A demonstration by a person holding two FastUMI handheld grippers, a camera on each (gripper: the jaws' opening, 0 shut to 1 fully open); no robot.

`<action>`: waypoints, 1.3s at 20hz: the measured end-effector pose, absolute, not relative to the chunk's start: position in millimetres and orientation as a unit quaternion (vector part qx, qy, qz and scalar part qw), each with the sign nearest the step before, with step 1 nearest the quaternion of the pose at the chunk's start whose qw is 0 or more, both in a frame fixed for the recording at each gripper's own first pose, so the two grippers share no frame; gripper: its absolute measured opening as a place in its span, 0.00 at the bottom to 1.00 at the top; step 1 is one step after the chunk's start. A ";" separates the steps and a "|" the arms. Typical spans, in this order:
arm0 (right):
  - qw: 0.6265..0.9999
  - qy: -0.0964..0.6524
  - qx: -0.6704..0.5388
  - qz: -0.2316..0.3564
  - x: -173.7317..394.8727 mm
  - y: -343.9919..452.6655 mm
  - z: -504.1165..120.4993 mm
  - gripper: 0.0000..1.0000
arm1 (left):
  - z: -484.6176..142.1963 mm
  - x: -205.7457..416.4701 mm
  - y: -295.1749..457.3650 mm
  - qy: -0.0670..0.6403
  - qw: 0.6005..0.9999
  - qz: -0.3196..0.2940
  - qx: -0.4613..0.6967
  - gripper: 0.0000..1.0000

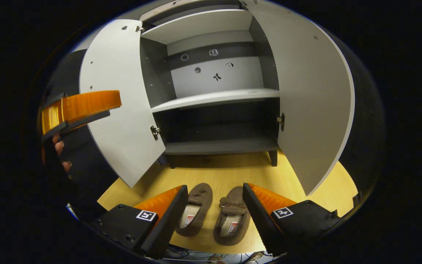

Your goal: Grab one shoe with the right hand and put it into the shoe cabinet, grab the other shoe with the left hand and put it into the shoe cabinet; then close the right door with the right hand and the left door with the left hand.

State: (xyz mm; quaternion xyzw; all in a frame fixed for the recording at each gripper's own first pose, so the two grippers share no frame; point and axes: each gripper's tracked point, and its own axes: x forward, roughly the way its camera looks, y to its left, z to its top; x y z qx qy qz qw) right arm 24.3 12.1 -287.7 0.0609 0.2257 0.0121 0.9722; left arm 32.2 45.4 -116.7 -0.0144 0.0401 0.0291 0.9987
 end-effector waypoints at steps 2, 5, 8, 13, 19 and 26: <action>0.969 0.239 0.062 0.010 25.2 8.8 -315.9 0.99 | -135.8 36.2 46.1 0.049 0.998 0.031 -0.021 0.94; 0.965 0.250 0.078 0.010 25.8 12.9 -343.5 0.98 | -162.3 42.0 45.0 0.061 0.997 0.029 -0.032 0.95; 0.957 0.277 0.085 0.011 18.7 19.3 -375.0 0.98 | -182.0 44.2 45.0 0.071 0.996 0.031 -0.044 0.95; 0.947 0.308 0.089 0.014 25.1 26.8 -415.0 0.97 | -206.8 40.4 51.4 0.089 0.994 0.040 -0.056 0.94; 0.948 0.311 0.064 0.000 46.4 19.2 -440.9 0.83 | -222.0 41.5 60.9 0.105 0.993 0.033 -0.041 0.94; 0.947 0.314 0.045 -0.041 81.7 8.6 -465.4 0.63 | -232.7 49.9 70.5 0.115 0.992 0.028 -0.030 0.94</action>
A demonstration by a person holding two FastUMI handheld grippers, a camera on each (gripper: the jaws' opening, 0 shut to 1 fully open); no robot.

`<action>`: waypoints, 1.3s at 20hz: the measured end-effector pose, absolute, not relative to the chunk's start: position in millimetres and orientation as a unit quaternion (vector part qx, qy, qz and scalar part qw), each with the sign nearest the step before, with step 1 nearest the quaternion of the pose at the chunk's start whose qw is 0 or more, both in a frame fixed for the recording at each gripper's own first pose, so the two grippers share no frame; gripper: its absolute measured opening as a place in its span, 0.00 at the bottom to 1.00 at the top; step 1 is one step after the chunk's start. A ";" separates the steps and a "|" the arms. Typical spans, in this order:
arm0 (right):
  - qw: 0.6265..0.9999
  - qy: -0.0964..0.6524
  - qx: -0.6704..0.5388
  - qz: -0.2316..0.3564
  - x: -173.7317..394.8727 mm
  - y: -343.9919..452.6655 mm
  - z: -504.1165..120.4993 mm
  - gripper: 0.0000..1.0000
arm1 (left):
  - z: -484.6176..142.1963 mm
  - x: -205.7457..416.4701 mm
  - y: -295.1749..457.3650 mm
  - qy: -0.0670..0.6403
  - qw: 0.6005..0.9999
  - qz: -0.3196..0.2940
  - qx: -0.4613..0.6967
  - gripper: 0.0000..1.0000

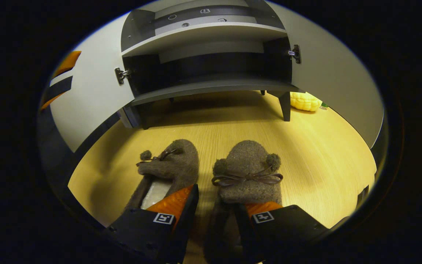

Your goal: Grab one shoe with the right hand and put it into the shoe cabinet, grab the other shoe with the left hand and put it into the shoe cabinet; then close the right door with the right hand and the left door with the left hand.

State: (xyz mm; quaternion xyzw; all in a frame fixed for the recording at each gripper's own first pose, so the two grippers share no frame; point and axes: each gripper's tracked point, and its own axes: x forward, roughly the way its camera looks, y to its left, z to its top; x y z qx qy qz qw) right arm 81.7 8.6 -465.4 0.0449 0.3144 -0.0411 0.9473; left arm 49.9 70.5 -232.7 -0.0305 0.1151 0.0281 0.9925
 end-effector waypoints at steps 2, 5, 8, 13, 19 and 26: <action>0.945 0.321 0.043 -0.050 89.6 4.1 -472.0 0.53 | -235.7 52.3 73.6 0.118 0.992 0.029 -0.037 0.94; 0.943 0.324 0.045 -0.067 96.1 -2.1 -471.7 0.40 | -240.4 57.0 76.6 0.122 0.991 0.029 -0.048 0.94; 0.941 0.329 0.029 -0.070 105.1 -9.9 -477.4 0.31 | -243.4 62.3 77.2 0.125 0.991 0.026 -0.048 0.94; 0.943 0.328 0.018 -0.057 106.5 -4.9 -472.5 0.06 | -241.5 63.5 74.5 0.126 0.990 0.022 -0.053 0.94; 0.955 0.294 0.026 -0.030 107.7 -2.7 -402.6 0.06 | -234.8 46.8 52.0 0.135 0.986 0.007 -0.092 0.94; 0.991 0.133 0.000 -0.026 129.5 -6.6 -192.4 0.06 | -194.1 19.0 17.6 0.125 0.988 -0.028 -0.085 0.94</action>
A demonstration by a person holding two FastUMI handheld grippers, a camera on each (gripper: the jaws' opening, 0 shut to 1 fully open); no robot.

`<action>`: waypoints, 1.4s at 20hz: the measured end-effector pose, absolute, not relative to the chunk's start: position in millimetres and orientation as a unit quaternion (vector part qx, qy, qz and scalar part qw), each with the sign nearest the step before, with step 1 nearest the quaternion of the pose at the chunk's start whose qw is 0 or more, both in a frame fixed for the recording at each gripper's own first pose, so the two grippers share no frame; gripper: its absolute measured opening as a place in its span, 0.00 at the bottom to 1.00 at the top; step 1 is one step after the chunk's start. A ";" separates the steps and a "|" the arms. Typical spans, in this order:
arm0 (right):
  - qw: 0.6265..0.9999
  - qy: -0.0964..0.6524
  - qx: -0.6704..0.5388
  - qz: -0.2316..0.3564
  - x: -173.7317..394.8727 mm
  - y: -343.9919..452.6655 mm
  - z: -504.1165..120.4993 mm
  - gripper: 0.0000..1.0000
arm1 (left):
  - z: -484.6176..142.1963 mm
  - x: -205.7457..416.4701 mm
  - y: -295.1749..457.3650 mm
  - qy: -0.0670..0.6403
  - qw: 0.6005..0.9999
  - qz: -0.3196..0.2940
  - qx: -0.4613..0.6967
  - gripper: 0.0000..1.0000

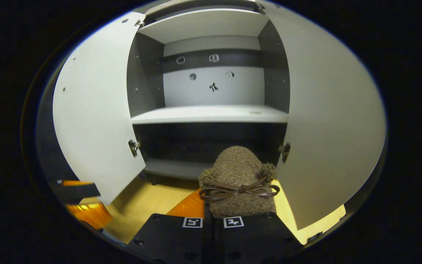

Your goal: Grab one shoe with the right hand and put it into the shoe cabinet, grab the other shoe with the left hand and put it into the shoe cabinet; then close the right door with the right hand and the left door with the left hand.

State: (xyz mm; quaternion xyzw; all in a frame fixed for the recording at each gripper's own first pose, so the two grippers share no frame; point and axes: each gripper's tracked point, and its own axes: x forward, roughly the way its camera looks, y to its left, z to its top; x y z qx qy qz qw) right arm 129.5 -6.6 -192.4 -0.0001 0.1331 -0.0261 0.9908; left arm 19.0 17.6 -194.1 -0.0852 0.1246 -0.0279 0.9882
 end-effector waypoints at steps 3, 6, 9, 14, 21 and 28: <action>0.996 0.081 -0.019 -0.041 146.4 -16.5 -129.6 0.06 | -169.1 10.2 5.6 0.104 0.990 -0.041 -0.087 0.94; 0.997 0.050 -0.030 -0.045 169.9 -22.0 -75.3 0.06 | -152.3 2.0 0.6 0.100 0.990 -0.044 -0.086 0.94; 0.998 0.028 -0.028 -0.043 212.1 -25.6 -33.2 0.06 | -138.1 -2.0 1.7 0.094 0.992 -0.030 -0.084 0.94; 0.999 0.031 -0.011 -0.030 299.4 -34.2 0.2 0.06 | -122.5 10.1 13.3 0.089 0.993 0.023 -0.080 0.94; 0.995 0.092 -0.021 -0.027 423.1 -51.2 -27.5 0.06 | -121.7 43.5 33.2 0.085 0.986 0.103 -0.103 0.94; 0.979 0.200 -0.004 -0.028 466.4 -68.7 -110.8 0.05 | -128.8 67.5 49.3 0.098 0.982 0.132 -0.092 0.94</action>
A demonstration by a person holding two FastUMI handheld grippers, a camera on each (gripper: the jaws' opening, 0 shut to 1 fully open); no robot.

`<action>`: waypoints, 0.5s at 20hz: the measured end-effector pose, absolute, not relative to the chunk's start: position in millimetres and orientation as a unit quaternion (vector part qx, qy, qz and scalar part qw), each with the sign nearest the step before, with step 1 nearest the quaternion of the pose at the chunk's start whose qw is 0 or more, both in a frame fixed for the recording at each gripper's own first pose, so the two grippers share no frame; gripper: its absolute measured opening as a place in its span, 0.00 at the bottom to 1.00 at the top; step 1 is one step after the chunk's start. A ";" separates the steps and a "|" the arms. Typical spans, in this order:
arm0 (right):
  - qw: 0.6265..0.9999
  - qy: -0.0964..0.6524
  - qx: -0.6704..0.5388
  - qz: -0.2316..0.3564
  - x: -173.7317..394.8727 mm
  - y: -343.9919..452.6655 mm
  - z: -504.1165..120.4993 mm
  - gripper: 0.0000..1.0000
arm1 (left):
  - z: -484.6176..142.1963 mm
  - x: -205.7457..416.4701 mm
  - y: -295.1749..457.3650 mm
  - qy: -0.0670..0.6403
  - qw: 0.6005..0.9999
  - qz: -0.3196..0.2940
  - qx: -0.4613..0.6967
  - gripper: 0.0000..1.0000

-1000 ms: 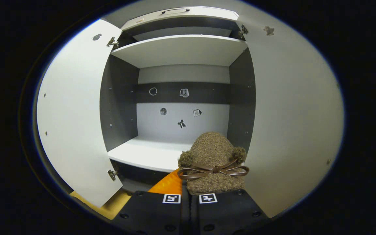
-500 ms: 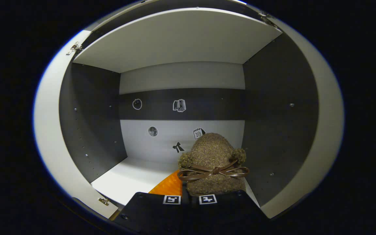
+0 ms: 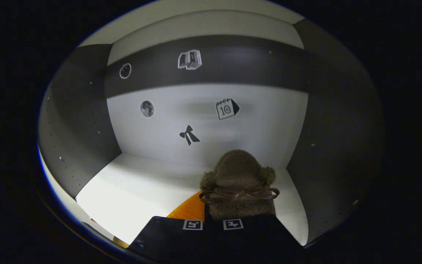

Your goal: Grab one shoe with the right hand and put it into the shoe cabinet, grab the other shoe with the left hand and put it into the shoe cabinet; then close the right door with the right hand and the left door with the left hand.

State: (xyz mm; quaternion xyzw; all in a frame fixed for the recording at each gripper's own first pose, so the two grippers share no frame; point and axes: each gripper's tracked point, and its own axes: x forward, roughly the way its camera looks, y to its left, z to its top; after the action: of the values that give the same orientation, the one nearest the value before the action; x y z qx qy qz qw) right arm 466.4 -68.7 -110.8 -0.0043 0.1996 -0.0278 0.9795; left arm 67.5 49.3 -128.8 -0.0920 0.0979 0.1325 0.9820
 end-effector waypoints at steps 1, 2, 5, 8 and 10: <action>0.979 0.203 0.004 -0.027 469.5 -69.4 -114.5 0.05 | -131.1 68.7 49.3 0.101 0.981 0.135 -0.092 0.94; 0.977 0.209 0.010 -0.034 473.6 -72.1 -119.5 0.06 | -132.6 70.1 50.2 0.104 0.981 0.137 -0.093 0.94; 0.975 0.222 0.025 -0.011 466.5 -58.2 -121.0 0.22 | -132.7 71.7 49.9 0.105 0.980 0.141 -0.097 0.94; 0.977 0.213 0.016 0.004 444.8 -45.3 -108.9 0.74 | -129.1 71.8 51.5 0.102 0.980 0.140 -0.096 0.94; 0.979 0.202 0.014 0.011 425.6 -38.4 -99.6 0.94 | -128.0 69.8 52.8 0.100 0.981 0.137 -0.092 0.94</action>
State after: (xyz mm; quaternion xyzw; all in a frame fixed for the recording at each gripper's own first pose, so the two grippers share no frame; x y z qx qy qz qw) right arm 425.6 -38.4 -99.6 0.0143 0.2015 0.0108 0.9793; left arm 69.8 52.8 -128.0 -0.0923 0.0998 0.1374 0.9811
